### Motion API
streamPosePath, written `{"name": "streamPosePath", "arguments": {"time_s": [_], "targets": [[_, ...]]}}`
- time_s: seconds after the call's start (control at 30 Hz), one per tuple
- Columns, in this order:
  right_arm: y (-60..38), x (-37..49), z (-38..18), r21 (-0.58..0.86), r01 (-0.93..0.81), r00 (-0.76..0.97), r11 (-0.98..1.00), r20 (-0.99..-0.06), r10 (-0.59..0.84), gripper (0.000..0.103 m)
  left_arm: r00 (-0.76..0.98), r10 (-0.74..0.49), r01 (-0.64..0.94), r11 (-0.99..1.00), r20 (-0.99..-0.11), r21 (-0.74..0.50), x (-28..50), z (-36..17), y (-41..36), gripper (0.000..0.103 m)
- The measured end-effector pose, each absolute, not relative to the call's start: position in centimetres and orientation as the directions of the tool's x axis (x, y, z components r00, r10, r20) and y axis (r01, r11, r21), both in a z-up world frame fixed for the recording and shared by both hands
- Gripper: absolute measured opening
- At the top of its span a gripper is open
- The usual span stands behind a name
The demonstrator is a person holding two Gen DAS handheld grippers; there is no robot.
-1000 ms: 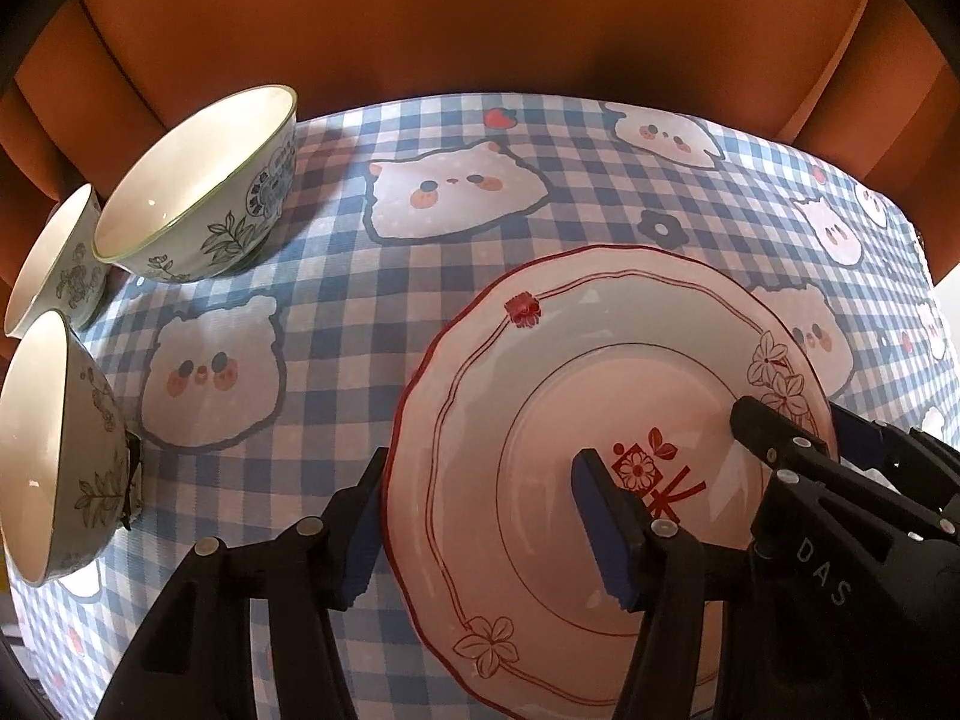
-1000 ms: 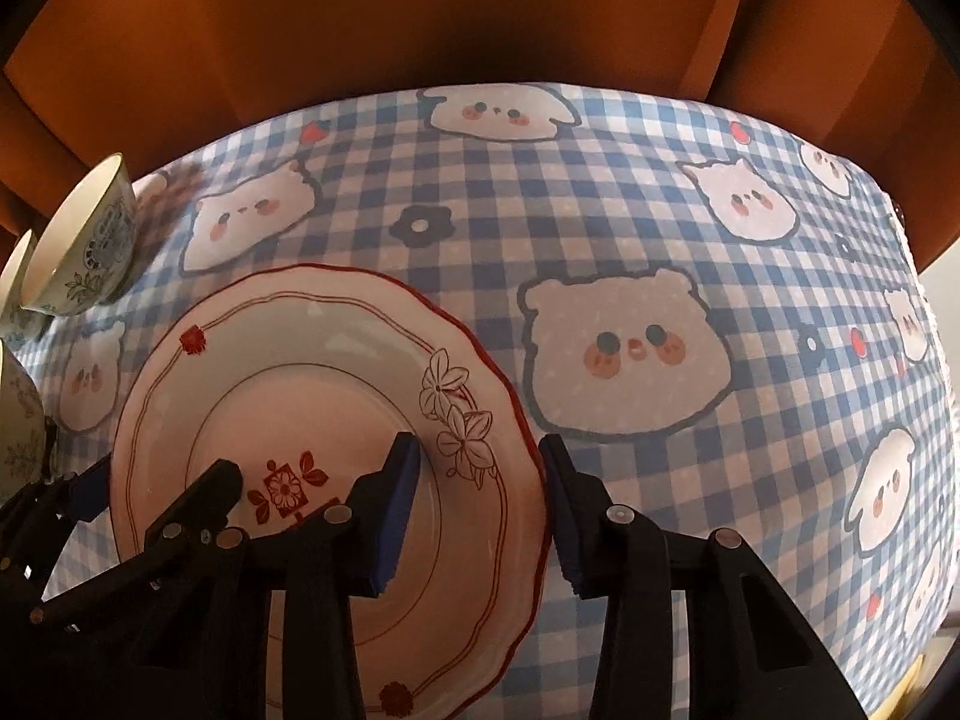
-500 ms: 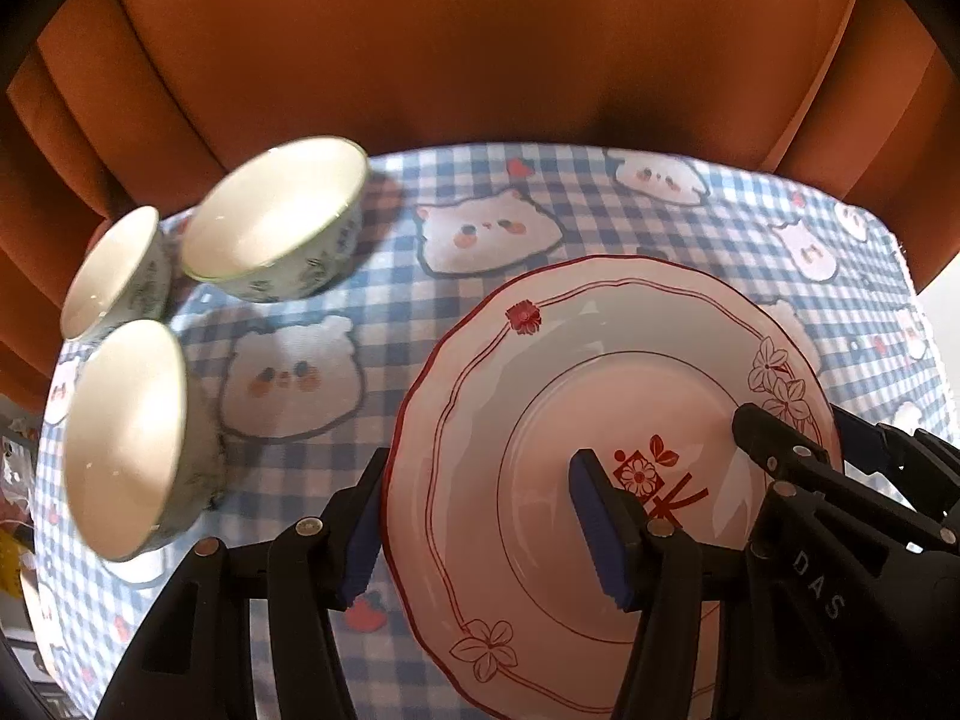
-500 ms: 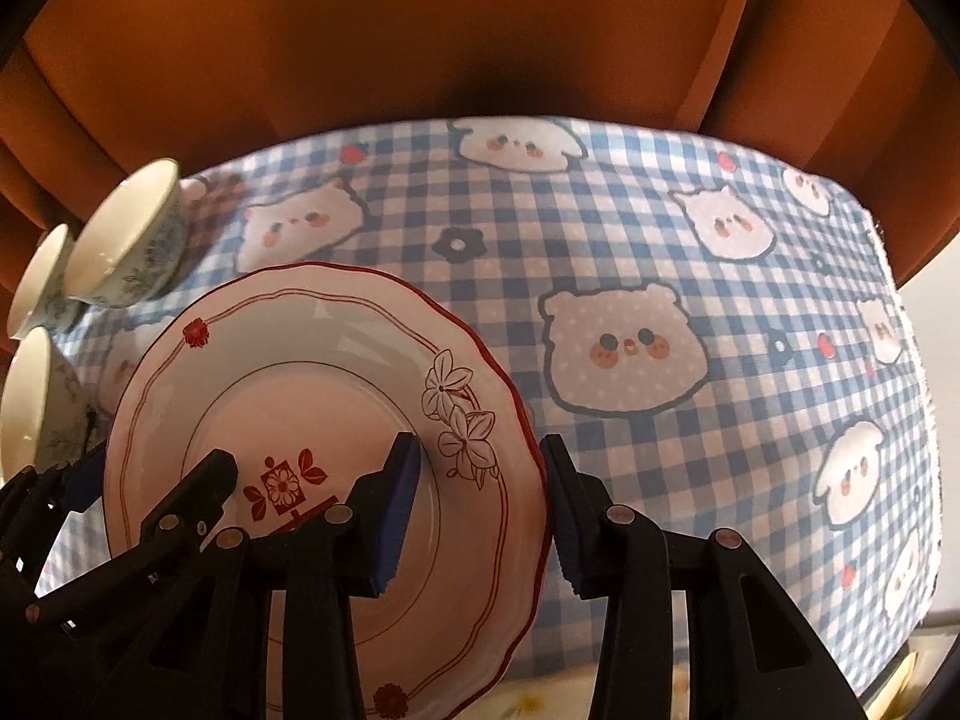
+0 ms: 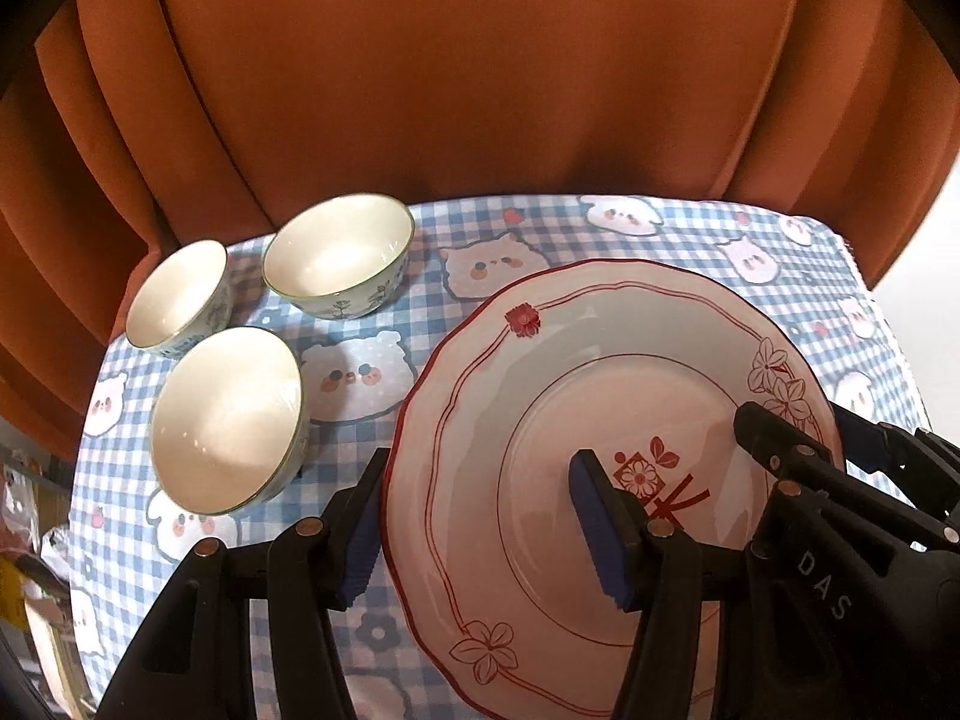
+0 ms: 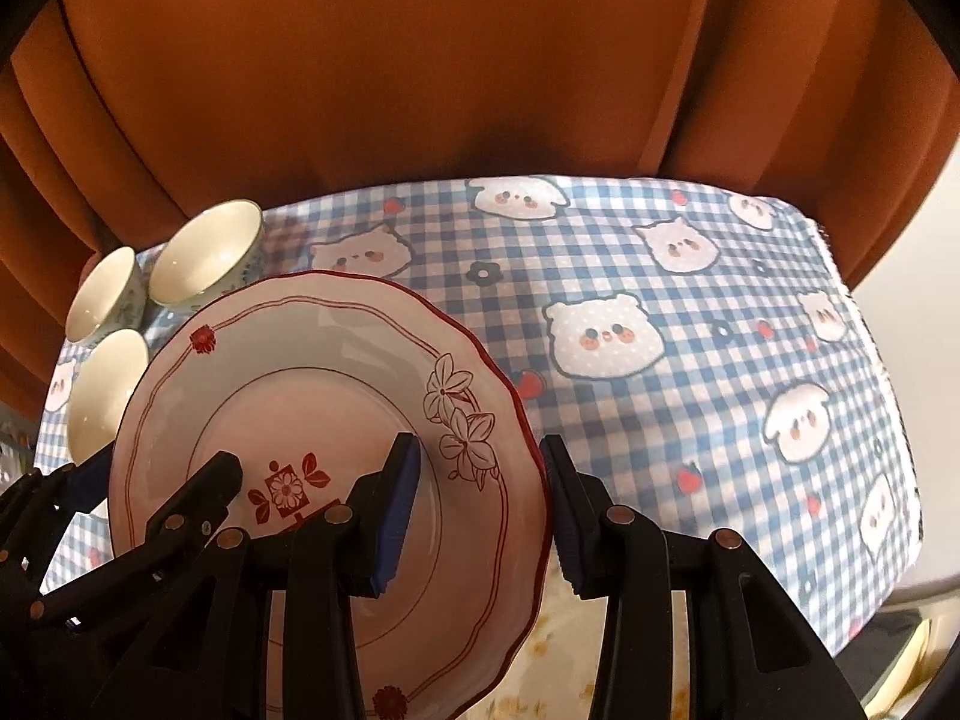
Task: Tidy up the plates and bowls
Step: 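Lift the red-rim plate with both tools and carry it toward the yellow-flower plates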
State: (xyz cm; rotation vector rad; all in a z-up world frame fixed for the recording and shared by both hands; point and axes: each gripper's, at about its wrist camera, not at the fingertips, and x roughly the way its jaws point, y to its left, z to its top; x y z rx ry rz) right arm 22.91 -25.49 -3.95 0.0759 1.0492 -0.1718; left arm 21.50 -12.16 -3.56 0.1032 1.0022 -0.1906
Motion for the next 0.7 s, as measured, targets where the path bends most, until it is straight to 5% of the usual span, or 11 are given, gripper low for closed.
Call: {"name": "streamPosePath", "arguments": {"time_s": [0.7], "targets": [[-29.3, 13.7, -2.3, -0.024, 0.284, 0.469, 0.959, -0.869, -0.161, 0.044, 0.485, -0.180, 0.309, 0.951, -0.856, -0.025, 14.7, -3.4, -16.2, 0.059]]}}
